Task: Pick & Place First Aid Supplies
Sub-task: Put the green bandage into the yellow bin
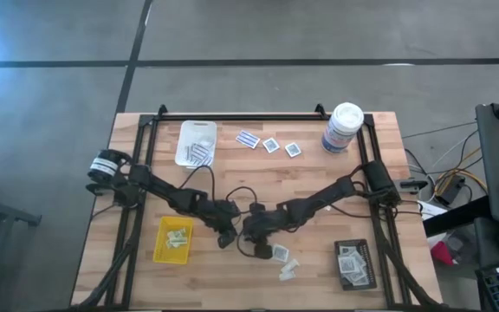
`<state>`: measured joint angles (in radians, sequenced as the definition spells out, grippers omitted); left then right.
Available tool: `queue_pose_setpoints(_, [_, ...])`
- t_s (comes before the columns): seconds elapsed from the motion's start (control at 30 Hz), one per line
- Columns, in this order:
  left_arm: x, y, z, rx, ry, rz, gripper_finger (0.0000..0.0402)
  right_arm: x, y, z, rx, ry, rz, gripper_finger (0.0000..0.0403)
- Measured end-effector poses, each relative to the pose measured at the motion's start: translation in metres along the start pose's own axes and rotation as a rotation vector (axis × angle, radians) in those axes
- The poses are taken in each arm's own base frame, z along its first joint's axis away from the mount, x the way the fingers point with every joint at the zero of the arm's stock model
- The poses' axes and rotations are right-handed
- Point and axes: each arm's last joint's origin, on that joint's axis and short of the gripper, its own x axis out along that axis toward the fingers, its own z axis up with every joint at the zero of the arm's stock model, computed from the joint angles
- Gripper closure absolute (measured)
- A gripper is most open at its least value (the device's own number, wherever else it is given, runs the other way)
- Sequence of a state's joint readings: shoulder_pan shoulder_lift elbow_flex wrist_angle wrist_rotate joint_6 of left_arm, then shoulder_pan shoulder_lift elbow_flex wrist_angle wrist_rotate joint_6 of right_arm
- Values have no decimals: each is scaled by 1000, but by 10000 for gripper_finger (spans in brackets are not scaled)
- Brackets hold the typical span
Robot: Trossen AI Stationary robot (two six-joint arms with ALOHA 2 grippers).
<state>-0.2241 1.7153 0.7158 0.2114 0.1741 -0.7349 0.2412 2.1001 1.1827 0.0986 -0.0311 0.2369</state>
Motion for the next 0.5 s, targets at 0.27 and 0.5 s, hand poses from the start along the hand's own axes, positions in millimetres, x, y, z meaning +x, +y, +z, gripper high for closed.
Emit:
queue_pose_setpoints(0.27, [-13, -5, 3, 14, -12, 11, 401, -31, 5, 15, 27, 55, 1, 295])
queue_pose_setpoints(0.5, [-30, -11, 3, 23, -21, 24, 401, -65, 6, 12, 60, 58, -30, 313])
